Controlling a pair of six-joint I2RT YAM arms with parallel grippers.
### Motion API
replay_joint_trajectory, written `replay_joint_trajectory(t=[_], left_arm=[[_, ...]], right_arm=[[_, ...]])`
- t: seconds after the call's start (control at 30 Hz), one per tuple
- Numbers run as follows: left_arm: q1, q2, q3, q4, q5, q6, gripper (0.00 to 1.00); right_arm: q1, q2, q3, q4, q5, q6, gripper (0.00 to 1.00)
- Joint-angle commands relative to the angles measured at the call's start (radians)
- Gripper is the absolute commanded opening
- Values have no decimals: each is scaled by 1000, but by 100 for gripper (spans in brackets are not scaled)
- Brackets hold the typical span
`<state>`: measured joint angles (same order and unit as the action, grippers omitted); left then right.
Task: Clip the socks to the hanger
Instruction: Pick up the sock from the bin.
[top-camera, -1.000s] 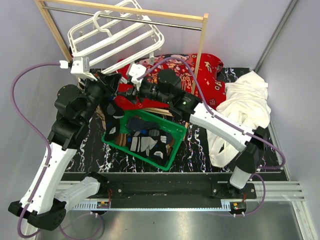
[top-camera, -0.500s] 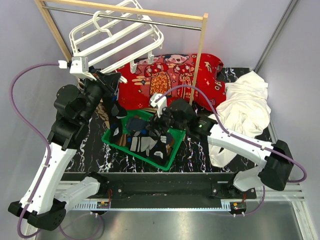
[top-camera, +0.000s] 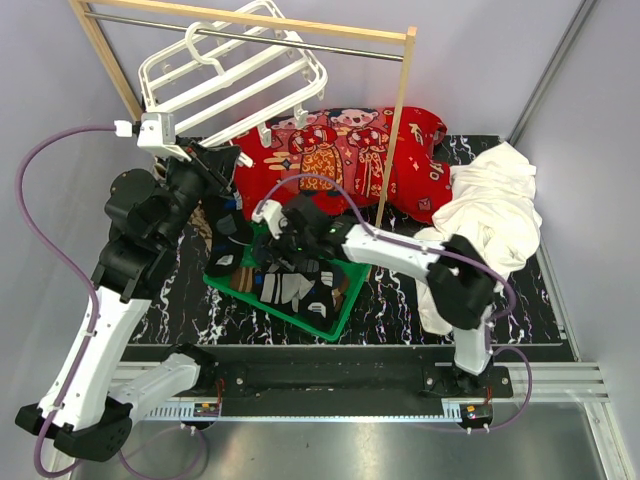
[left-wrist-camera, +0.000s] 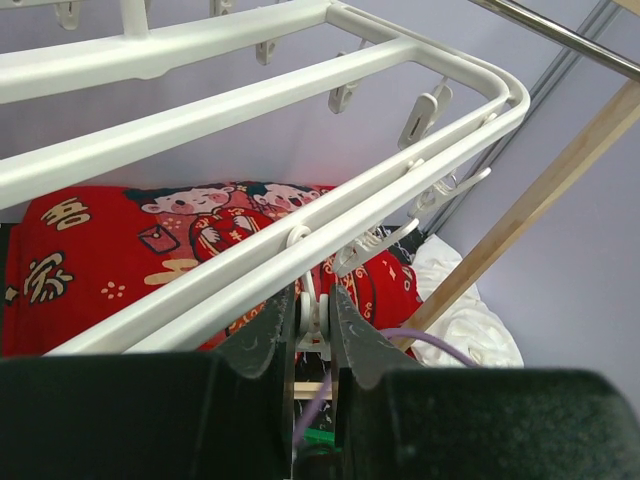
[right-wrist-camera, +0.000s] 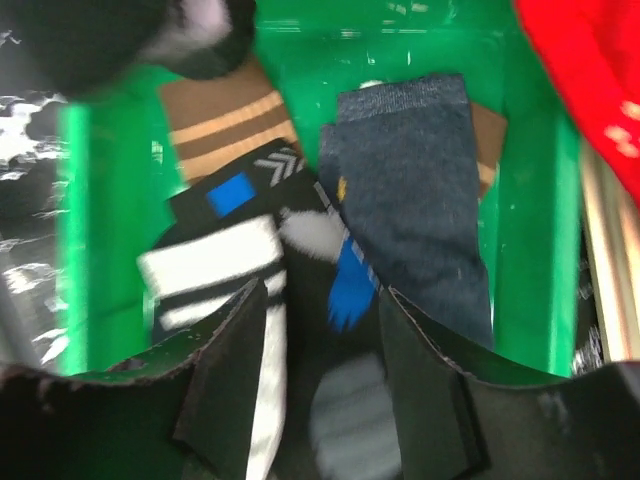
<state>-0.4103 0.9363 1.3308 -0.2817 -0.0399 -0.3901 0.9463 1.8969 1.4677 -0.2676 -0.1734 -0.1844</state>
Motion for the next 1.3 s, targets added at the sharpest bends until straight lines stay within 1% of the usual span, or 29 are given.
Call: replay_joint_trajectory(t=[0.0,0.1,0.27,0.4,0.53,0.63,0.73,0.83,1.03,1.27], left_arm=[[5,-14,57,35,-11,13,6],[5,-16,62,33,-9,13,6],[5,-17,59,32,-2,8,6],[5,-11,50,39,15,-13,6],[5,-8,59,32,17,-13,5],[5,-5,65,27,17,-10,5],[5,-4,65,27,18,-15,4],[5,-4,67,27,20,-18,4],[5,-8,71,16,17,-9,3],[5,-7,64,18,21,-15,3]], right_arm=[[3,154,156,-51,12,-95,56],[3,221,210,-93,17,-112,54],[6,235,174,-131,-54,-136,54],[14,266,167,-154,-66,-161,54],[39,254,164,-177,-44,-181,57],[55,214,158,-183,-37,-190,62],[74,189,172,-186,-26,-213,63],[85,203,218,-185,-21,-243,63],[94,295,289,-185,6,-273,60],[121,341,295,-182,5,-291,58]])
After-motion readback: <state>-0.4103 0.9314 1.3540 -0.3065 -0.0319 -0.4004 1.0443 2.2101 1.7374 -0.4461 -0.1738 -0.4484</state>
